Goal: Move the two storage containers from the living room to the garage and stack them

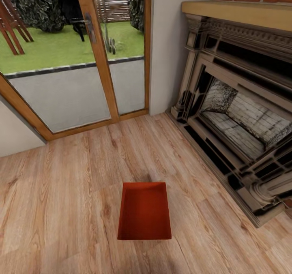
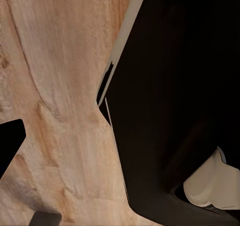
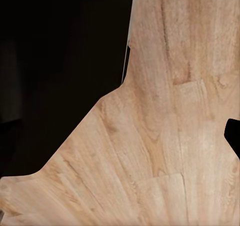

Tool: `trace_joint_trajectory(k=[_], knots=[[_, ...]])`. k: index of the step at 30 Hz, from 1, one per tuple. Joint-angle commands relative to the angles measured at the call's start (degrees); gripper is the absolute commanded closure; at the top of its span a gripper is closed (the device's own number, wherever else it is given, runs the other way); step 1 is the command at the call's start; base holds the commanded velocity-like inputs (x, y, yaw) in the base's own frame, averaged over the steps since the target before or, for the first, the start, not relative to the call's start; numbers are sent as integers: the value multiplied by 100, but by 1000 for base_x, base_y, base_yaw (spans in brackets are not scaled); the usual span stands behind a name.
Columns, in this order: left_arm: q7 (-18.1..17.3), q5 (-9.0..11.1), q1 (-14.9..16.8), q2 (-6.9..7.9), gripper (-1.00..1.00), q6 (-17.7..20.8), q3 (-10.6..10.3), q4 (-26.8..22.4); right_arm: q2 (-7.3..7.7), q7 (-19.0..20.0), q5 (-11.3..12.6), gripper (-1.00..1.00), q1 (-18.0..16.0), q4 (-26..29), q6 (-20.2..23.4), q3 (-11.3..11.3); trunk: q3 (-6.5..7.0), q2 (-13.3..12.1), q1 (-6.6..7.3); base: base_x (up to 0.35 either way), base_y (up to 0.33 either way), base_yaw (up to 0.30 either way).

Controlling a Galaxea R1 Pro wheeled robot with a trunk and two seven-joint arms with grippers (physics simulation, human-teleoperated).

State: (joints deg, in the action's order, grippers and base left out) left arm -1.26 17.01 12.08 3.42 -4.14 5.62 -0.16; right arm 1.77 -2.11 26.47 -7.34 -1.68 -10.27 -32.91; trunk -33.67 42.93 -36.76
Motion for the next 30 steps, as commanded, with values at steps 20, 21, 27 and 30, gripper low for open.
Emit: trace_joint_trajectory(k=[20, 21, 27, 30], knots=[[-6, 21, -12, -21, -100, -17, 58, 7, -1, 0, 26, -100, 39, -8, -45, -57, -5, 4, -1, 0, 0, 0], [-6, 38, -13, -20, -100, -17, 59, 7, -1, 0, 27, -100, 39, -7, -45, -57, -5, 4, -1, 0, 0, 0], [-6, 105, -13, -15, -100, -20, 61, 7, -1, 0, 26, -100, 39, -10, -45, -57, -77, 164, -89, 0, 0, 0], [-6, 108, -13, -17, -100, -18, 62, 7, -1, 0, 25, -100, 39, -10, -45, -57, -131, 285, -154, 0, 0, 0]])
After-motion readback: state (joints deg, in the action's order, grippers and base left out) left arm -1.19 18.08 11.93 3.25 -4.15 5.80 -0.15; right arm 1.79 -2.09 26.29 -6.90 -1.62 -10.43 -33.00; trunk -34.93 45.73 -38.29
